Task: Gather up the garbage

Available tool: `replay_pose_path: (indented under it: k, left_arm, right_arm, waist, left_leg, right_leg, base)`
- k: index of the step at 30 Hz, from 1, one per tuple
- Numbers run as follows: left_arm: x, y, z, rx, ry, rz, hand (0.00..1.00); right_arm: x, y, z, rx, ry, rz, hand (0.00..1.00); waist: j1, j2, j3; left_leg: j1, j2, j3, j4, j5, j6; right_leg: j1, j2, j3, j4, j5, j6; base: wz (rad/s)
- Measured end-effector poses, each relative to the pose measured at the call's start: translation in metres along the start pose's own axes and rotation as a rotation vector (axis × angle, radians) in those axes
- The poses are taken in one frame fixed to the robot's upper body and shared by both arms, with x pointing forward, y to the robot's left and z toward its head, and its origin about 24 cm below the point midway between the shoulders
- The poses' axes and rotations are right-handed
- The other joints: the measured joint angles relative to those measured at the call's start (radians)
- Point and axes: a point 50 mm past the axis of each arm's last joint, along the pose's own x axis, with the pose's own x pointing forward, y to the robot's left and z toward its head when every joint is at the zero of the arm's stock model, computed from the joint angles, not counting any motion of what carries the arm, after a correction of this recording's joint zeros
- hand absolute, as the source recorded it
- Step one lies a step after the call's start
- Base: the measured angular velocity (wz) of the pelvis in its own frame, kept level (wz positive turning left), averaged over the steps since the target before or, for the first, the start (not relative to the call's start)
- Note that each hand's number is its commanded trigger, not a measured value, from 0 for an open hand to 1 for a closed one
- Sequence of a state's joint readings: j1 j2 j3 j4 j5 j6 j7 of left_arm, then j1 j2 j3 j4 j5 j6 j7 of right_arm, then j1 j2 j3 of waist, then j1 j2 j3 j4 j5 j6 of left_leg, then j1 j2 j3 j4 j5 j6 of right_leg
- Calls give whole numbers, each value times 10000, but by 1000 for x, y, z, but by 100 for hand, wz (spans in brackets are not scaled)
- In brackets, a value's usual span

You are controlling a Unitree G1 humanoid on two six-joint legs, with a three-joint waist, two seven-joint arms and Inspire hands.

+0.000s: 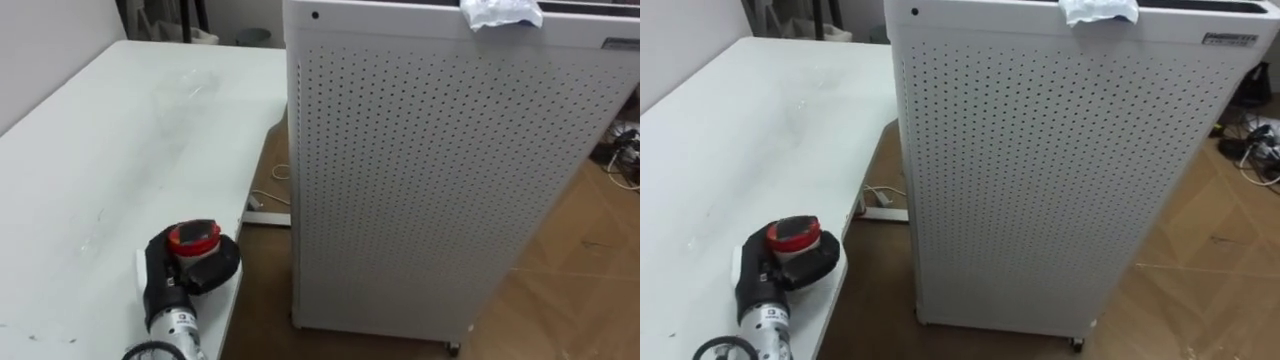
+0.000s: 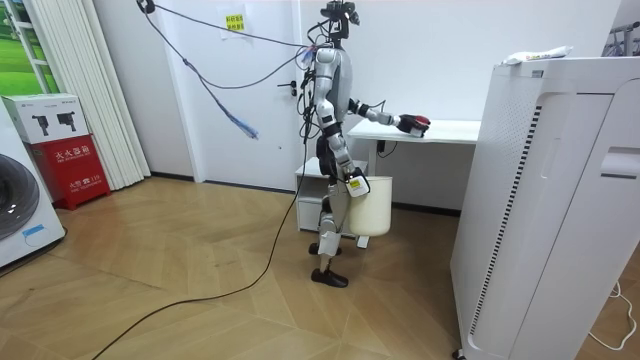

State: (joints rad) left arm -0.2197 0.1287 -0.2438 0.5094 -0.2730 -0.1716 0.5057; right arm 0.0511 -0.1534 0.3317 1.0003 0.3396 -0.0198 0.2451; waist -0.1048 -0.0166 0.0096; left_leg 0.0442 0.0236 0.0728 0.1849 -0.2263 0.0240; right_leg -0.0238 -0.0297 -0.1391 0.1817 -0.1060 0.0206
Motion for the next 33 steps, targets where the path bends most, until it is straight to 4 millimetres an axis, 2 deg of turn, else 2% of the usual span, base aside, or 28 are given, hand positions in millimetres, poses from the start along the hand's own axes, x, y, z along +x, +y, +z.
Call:
replay_pose_path:
  k: [5, 9, 16, 20, 23, 28, 30, 33]
  left_arm:
    - [-4, -26, 6, -137, -17, -1667, 100]
    - [-8, -37, 9, -155, -57, -2450, 100]
    - [-20, -61, 40, -672, -1253, -4056, 100]
    - [-27, -70, 53, -940, -1764, -4733, 100]
    - [-31, -76, 54, -1155, -1699, -5285, 100]
    - [-42, -89, 49, -983, -1536, -6502, 100]
    - [-48, -94, 45, -785, -1440, -7081, 100]
    - [-54, -95, 28, -389, -886, -7780, 100]
  right_arm:
    - [1, 0, 3, 40, -92, 93, 100]
    - [1, 0, 6, 21, -151, 96, 100]
    - [3, -1, 13, -16, -292, 78, 100]
    - [5, -2, 24, -124, -562, 70, 100]
    - [6, -6, 36, -171, -819, -95, 100]
    - [8, -6, 49, -119, -1136, -269, 100]
    - [9, -7, 51, -130, -1175, -289, 100]
    - [9, -7, 54, -127, -1244, -265, 100]
  waist:
    - [-17, 41, 20]
    - [-22, 42, 21]
    - [7, 50, 40]
    - [3, 157, 91]
    - [-8, 291, 131]
    - [-42, 308, 137]
    - [-30, 308, 138]
    - [-29, 313, 139]
  left_leg:
    - [-86, 6, 125, 30, 0, 3]
    - [-146, 16, 219, 53, 1, 4]
    - [-312, 9, 217, 147, 1, 5]
    - [-359, 14, 205, 204, 1, 5]
    - [-599, 0, 192, 287, 5, 12]
    - [-685, 12, 198, 374, 6, 12]
    - [-698, 17, 208, 368, 6, 12]
    - [-700, 14, 239, 358, 6, 12]
  right_leg:
    - [-195, 4, 61, 20, 1, -1]
    - [-295, 18, 168, 25, 1, -1]
    - [-360, -28, 131, 26, 0, -1]
    - [-411, -40, 70, 56, 3, -4]
    - [-665, -69, 44, 175, 10, -15]
    - [-695, -70, 9, 205, 10, -15]
    - [-713, -78, 6, 202, 10, -15]
    - [-735, -75, 30, 206, 10, -15]
  base:
    - [-9]
    - [-9]
    - [3]
    - [1]
    - [1]
    - [0]
    - [0]
    - [-5]
